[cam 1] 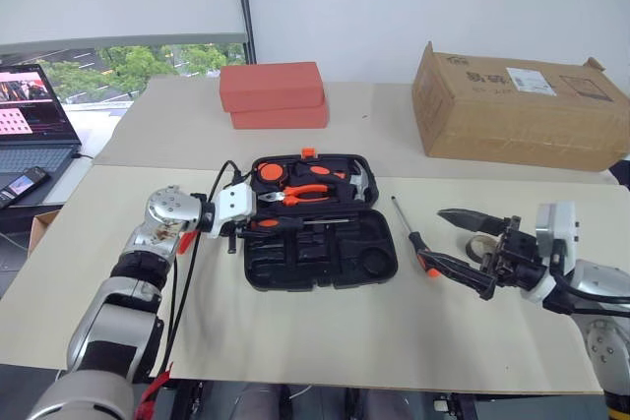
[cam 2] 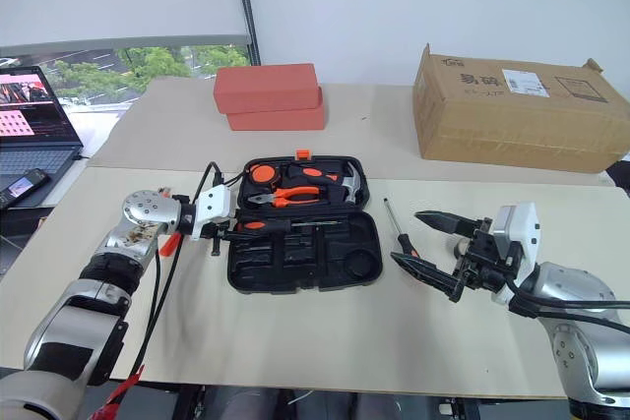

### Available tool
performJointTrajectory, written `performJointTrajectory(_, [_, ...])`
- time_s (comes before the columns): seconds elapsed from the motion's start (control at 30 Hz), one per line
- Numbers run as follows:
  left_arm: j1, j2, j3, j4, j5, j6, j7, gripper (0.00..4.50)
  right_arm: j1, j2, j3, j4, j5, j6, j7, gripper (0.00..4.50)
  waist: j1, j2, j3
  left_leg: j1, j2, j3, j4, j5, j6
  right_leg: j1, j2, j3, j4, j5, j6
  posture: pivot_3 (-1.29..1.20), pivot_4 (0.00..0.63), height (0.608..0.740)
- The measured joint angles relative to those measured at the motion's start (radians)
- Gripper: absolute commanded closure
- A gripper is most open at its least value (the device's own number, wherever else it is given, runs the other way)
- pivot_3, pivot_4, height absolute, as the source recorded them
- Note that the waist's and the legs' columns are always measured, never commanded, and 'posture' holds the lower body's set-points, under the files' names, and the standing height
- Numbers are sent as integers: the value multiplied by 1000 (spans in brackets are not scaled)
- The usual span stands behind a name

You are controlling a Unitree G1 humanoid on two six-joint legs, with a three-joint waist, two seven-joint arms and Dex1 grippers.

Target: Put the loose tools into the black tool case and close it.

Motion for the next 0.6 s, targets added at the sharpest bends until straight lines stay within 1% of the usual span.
performJointTrajectory(0.03, [-7, 0, 6, 1, 3, -4, 13, 1723, 0, -1, 0, 0, 0, 0, 1, 0, 1, 0, 0, 0, 0, 0, 1, 0, 0, 1, 0, 0, 0, 0, 0, 0, 150, 711])
performJointTrajectory(0.13, [-10, 1, 22, 6, 4, -1, 37, 593, -1, -5, 0, 0, -1, 0, 3, 0, -1, 0, 0, 0, 0, -1, 0, 0, 0, 0, 0, 0, 0, 0, 0, 0, 150, 711])
performJointTrajectory(0.23, [-9, 1, 45, -37, -33, 31, 19, 593, -2, -6, 2, 2, -4, 0, 3, 0, -4, 0, 0, -1, 0, 0, 0, 0, 0, -1, 0, 0, 0, 0, 0, 0, 150, 711])
performJointTrajectory(0.33, [-9, -2, 83, -135, -97, 114, 7, 593, -13, -6, 6, 4, -10, 0, 4, 0, -3, 0, 0, -1, 0, 0, 0, 0, -1, -1, 0, 0, 0, 0, 0, 0, 150, 711])
performJointTrajectory(0.43, [-3, -20, 101, -232, -145, 201, 10, 1303, -16, -5, 14, 9, -19, 0, 5, 0, -2, 0, 0, -1, 0, 0, 0, 2, -3, 0, 0, 0, 0, 0, 1, 0, 150, 711])
performJointTrajectory(0.5, [13, -43, 98, -268, -152, 229, 20, 2089, -23, -5, 29, 12, -22, 0, 5, 0, -1, 0, 0, 0, 0, 0, 0, 3, -4, 0, 0, 0, 0, -1, 1, 0, 150, 711])
performJointTrajectory(0.53, [25, -55, 90, -272, -148, 232, 28, 2407, -24, -5, 34, 12, -25, 0, 5, 0, -2, 0, 0, 0, 0, 0, 0, 2, -4, 0, 0, 0, 0, -1, 1, 0, 150, 711])
performJointTrajectory(0.57, [38, -72, 87, -272, -145, 235, 38, 2863, -25, -5, 36, 13, -29, 0, 5, 0, -1, 0, 0, 0, 0, 0, 0, 2, -3, 0, 0, 0, 0, -1, 1, 0, 150, 711])
performJointTrajectory(0.6, [50, -92, 84, -269, -144, 237, 47, 3229, -26, -5, 37, 17, -35, 0, 5, 0, -2, 0, 0, 0, 0, 0, 0, 2, -3, 0, 0, 0, 0, -1, 1, 0, 150, 711])
